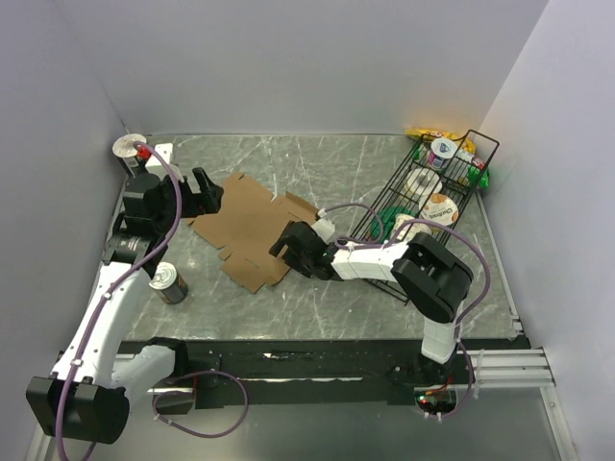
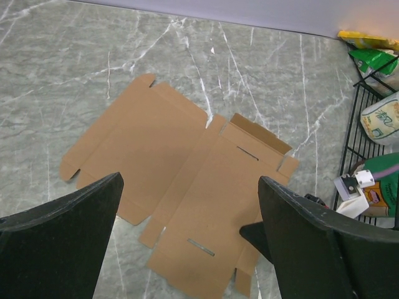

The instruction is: Fold the paper box

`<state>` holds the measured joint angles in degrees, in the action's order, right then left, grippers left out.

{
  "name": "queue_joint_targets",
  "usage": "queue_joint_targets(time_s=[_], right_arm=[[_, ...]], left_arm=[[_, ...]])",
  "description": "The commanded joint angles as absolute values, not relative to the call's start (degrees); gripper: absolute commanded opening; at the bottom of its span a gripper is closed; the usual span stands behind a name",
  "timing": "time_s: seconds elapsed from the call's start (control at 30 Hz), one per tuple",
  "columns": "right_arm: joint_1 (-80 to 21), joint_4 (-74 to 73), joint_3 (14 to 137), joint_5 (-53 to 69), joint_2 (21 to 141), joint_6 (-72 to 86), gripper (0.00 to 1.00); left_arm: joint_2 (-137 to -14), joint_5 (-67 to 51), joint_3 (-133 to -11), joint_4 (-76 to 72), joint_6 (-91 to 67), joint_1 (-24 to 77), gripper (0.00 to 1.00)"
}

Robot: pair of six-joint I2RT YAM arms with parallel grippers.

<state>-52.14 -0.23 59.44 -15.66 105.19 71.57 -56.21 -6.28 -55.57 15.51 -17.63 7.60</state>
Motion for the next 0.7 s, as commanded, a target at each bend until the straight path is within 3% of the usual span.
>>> queue_joint_targets(time_s=[0.0,0.23,0.5,0.67], right_arm=[[-52.1,1.9,57.0,-20.1,108.2,77.5,0.88],[-52.1,14.5,49.3,-21.4,109.7,82.5,0.73],[-53.2,26.7,45.4,-26.1,110.0,75.1,0.66],[-53.1,36.0,43.1,-25.4,112.0,71.7,0.57]], left_arm=[[-56.2,-7.6,-56.0,14.1,-16.8,8.5,0.96],[-55.9,-9.2,-55.8,13.6,-16.4,9.3,0.96],[-55.7,-9.7,-55.5,13.4,-16.3,9.8,0.96],[-55.9,-9.9,-55.4,13.0,-16.4,9.8,0.96]])
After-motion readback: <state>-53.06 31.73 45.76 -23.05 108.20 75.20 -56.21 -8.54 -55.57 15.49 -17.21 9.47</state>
